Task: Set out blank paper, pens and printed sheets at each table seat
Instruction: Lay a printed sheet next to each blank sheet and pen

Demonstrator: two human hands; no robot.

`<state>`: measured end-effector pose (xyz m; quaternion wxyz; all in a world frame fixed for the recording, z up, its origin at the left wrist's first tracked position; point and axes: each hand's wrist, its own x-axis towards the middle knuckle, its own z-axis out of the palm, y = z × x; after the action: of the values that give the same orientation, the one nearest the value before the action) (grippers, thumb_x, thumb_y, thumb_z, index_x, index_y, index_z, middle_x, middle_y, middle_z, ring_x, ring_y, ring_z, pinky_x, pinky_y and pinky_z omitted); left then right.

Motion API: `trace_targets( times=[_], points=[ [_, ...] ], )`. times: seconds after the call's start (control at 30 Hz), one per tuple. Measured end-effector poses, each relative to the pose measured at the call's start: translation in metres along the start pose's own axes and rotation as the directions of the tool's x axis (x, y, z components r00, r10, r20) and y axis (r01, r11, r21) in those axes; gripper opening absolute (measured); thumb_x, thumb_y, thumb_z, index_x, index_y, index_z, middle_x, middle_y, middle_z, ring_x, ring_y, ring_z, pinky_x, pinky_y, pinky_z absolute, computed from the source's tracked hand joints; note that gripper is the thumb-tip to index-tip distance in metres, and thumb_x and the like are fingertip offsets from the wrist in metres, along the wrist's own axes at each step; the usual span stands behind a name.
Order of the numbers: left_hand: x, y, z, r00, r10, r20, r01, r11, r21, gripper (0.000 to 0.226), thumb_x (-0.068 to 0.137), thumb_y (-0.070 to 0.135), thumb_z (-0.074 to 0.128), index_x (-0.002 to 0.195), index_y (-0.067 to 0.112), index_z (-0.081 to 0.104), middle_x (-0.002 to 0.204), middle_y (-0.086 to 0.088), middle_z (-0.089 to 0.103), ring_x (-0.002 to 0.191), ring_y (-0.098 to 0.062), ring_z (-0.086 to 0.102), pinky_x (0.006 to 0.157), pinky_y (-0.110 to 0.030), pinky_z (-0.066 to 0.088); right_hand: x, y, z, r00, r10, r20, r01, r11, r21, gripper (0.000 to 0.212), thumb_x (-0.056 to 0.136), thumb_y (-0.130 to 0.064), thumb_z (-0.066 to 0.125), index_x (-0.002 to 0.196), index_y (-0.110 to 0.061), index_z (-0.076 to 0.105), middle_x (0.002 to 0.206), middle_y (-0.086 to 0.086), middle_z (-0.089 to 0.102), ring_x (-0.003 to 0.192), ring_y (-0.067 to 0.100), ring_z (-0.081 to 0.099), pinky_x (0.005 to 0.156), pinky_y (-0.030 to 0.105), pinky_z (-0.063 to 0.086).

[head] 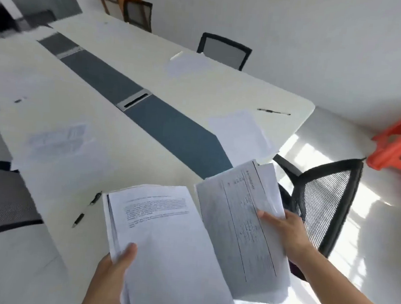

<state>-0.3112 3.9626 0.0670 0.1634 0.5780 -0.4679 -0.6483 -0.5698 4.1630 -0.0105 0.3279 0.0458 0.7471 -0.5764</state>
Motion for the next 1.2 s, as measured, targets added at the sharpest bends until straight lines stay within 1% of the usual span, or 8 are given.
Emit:
trace_targets(
  times=[0.17, 0.47, 0.6, 0.7, 0.83, 0.93, 1.07, 1.2],
  points=[
    [0.007, -0.002, -0.014, 0.979, -0.021, -0.201, 0.015, 0.999, -0.031, 0.014, 0.092, 0.01, 0.059, 0.093, -0.003, 0.064, 0.084, -0.015, 0.062, 0.093, -0.027, 0.053, 0.072, -0.022, 0.042, 0.089, -0.023, 0.064, 0.997, 0.038, 0.063, -0.032, 0.996, -0.086, 0.027, 0.079, -0.02, 0.079, 0.092, 0.0, 0.066, 0.085, 0.014, 0.069, 0.072, 0.031, 0.067, 0.073, 0.042, 0.057],
    [0.08, 0.017, -0.024, 0.955, -0.024, -0.297, -0.002, 0.996, -0.087, 0.022, 0.085, 0.002, 0.068, 0.106, 0.0, 0.062, 0.076, 0.004, 0.069, 0.103, -0.034, 0.062, 0.104, -0.047, 0.042, 0.208, -0.029, 0.173, 0.995, 0.101, 0.017, -0.089, 0.934, -0.345, 0.036, 0.081, -0.024, 0.076, 0.108, -0.003, 0.066, 0.089, 0.009, 0.066, 0.085, 0.033, 0.063, 0.079, 0.041, 0.055],
    [0.109, 0.027, -0.022, 0.969, -0.028, -0.246, 0.002, 0.994, -0.106, 0.019, 0.091, -0.001, 0.054, 0.084, 0.014, 0.062, 0.054, 0.011, 0.07, 0.056, -0.001, 0.068, 0.058, -0.016, 0.057, 0.24, -0.032, 0.199, 0.997, 0.079, -0.017, -0.078, 0.889, -0.452, 0.039, 0.079, -0.029, 0.076, 0.109, -0.007, 0.068, 0.09, 0.008, 0.066, 0.082, 0.03, 0.062, 0.068, 0.032, 0.052],
    [0.126, 0.035, -0.018, 0.976, -0.062, -0.209, 0.037, 0.992, -0.121, 0.021, 0.092, 0.002, 0.054, 0.081, 0.018, 0.062, 0.054, 0.013, 0.07, 0.05, 0.003, 0.066, 0.051, -0.015, 0.052, 0.25, -0.034, 0.204, 0.999, 0.043, -0.013, -0.043, 0.825, -0.563, 0.041, 0.078, -0.034, 0.075, 0.11, -0.01, 0.067, 0.092, 0.006, 0.069, 0.08, 0.028, 0.062, 0.062, 0.028, 0.048],
    [0.14, 0.046, -0.003, 0.983, -0.123, -0.136, 0.102, 0.983, -0.153, 0.015, 0.091, 0.011, 0.059, 0.102, 0.006, 0.068, 0.084, -0.008, 0.077, 0.084, -0.028, 0.071, 0.083, -0.041, 0.055, 0.251, -0.039, 0.197, 0.996, -0.061, 0.06, 0.085, 0.676, -0.732, 0.047, 0.079, -0.038, 0.073, 0.115, -0.012, 0.058, 0.103, 0.005, 0.067, 0.093, 0.028, 0.063, 0.072, 0.034, 0.052],
    [0.141, 0.062, 0.022, 0.992, -0.108, -0.057, 0.098, 0.983, -0.154, 0.021, 0.09, 0.013, 0.06, 0.109, 0.006, 0.066, 0.101, -0.016, 0.074, 0.096, -0.033, 0.068, 0.095, -0.049, 0.049, 0.242, -0.042, 0.176, 0.993, -0.077, 0.089, 0.118, 0.604, -0.788, 0.038, 0.082, -0.034, 0.07, 0.11, -0.012, 0.057, 0.098, 0.004, 0.064, 0.089, 0.025, 0.062, 0.073, 0.036, 0.055],
    [0.131, 0.078, 0.059, 0.995, -0.049, 0.085, 0.058, 0.993, -0.102, 0.019, 0.092, 0.015, 0.057, 0.107, 0.009, 0.067, 0.098, -0.01, 0.076, 0.088, -0.023, 0.073, 0.081, -0.039, 0.053, 0.214, -0.05, 0.127, 0.995, -0.05, 0.081, 0.091, 0.758, -0.646, 0.042, 0.086, -0.028, 0.07, 0.124, -0.011, 0.06, 0.117, 0.004, 0.065, 0.095, 0.02, 0.06, 0.081, 0.032, 0.051],
    [0.106, 0.086, 0.104, 0.966, -0.016, 0.258, 0.032, 0.998, -0.059, 0.018, 0.094, 0.016, 0.053, 0.096, 0.011, 0.069, 0.085, -0.003, 0.078, 0.074, -0.014, 0.074, 0.065, -0.029, 0.053, 0.173, -0.056, 0.06, 0.994, -0.043, 0.098, 0.081, 0.9, -0.427, 0.03, 0.087, -0.025, 0.07, 0.112, -0.008, 0.067, 0.096, 0.005, 0.073, 0.092, 0.027, 0.07, 0.083, 0.043, 0.059]
  ],
)
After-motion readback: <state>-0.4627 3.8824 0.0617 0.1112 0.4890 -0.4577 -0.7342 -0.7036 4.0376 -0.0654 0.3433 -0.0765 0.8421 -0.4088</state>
